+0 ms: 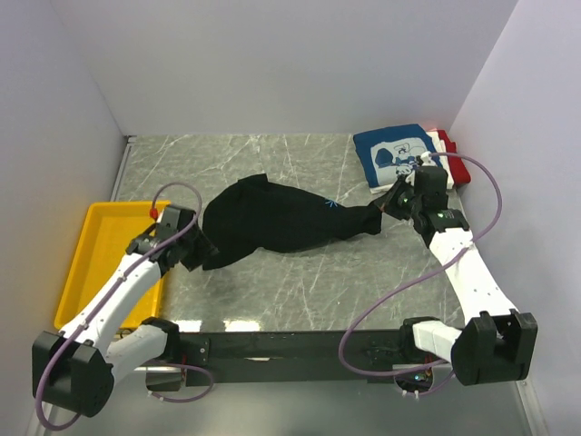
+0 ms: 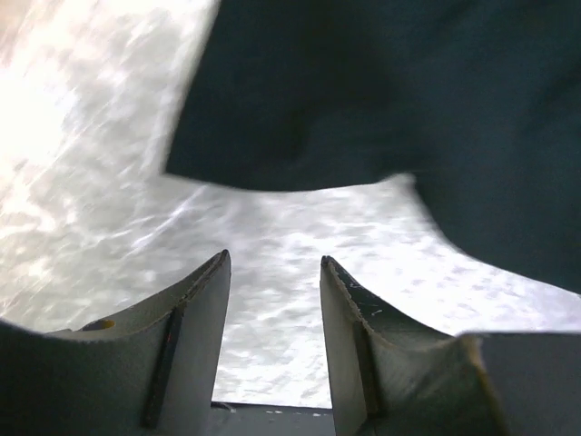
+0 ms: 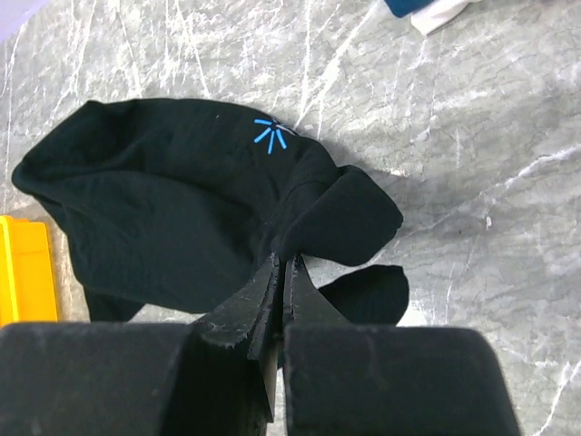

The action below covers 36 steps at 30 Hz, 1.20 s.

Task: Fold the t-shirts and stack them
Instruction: Flatten the tshirt out

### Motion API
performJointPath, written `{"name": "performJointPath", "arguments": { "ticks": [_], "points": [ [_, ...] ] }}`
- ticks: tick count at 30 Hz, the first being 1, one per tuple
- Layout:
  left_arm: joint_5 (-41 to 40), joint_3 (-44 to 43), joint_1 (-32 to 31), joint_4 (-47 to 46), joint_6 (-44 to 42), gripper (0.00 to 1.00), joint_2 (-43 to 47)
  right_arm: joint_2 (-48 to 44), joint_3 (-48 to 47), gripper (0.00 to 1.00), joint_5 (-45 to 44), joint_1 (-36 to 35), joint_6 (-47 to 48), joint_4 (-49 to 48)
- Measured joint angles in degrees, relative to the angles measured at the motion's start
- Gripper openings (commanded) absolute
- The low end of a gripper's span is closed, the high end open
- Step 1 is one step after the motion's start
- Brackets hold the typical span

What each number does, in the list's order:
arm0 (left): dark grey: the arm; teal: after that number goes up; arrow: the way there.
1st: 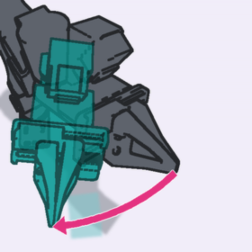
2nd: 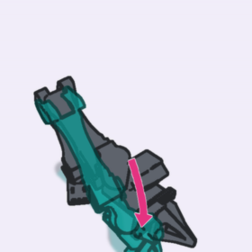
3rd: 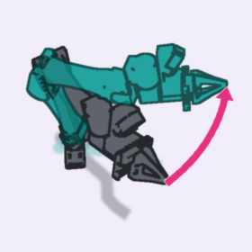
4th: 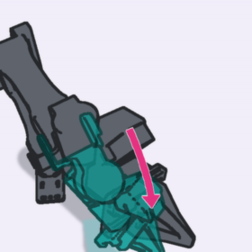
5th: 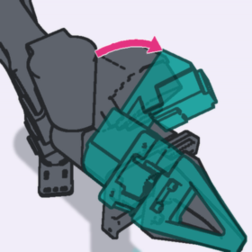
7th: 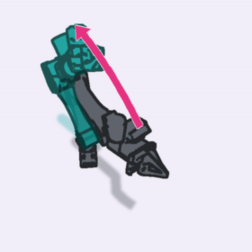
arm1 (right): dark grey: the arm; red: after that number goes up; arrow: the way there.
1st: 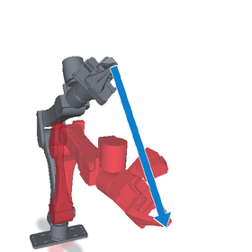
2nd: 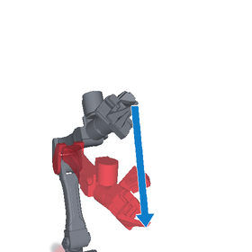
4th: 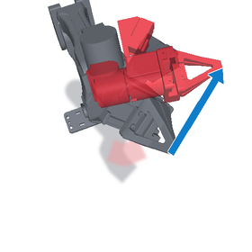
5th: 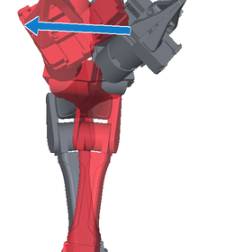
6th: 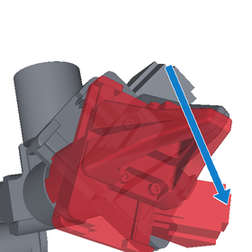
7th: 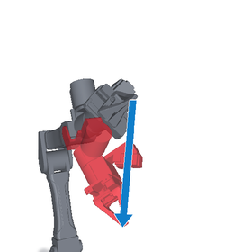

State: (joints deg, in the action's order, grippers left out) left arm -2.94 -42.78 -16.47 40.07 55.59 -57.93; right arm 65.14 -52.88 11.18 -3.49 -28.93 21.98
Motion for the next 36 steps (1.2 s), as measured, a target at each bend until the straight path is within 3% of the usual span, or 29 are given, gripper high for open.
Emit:
{"name": "performJointPath", "arguments": {
  "ticks": [10,27,32,36],
  "points": [
    [-6.8,9.7,-0.3,-1.6,8.3,0.55,0.6,1.8,1.8,0.0,1.7,0.0,-0.2,-2.4],
    [-13.1,8.2,-0.9,-12.2,9.8,0.58,-15.0,1.8,1.8,0.0,2.5,0.0,-0.2,-3.5],
    [-14.2,7.1,-1.9,-14.8,9.8,0.51,-17.6,1.8,1.8,0.0,2.7,0.0,-0.2,-3.5],
    [-15.4,5.7,-2.6,-16.0,9.8,0.36,-20.0,1.8,1.8,0.0,3.0,0.0,-0.2,-3.5]
  ]
}}
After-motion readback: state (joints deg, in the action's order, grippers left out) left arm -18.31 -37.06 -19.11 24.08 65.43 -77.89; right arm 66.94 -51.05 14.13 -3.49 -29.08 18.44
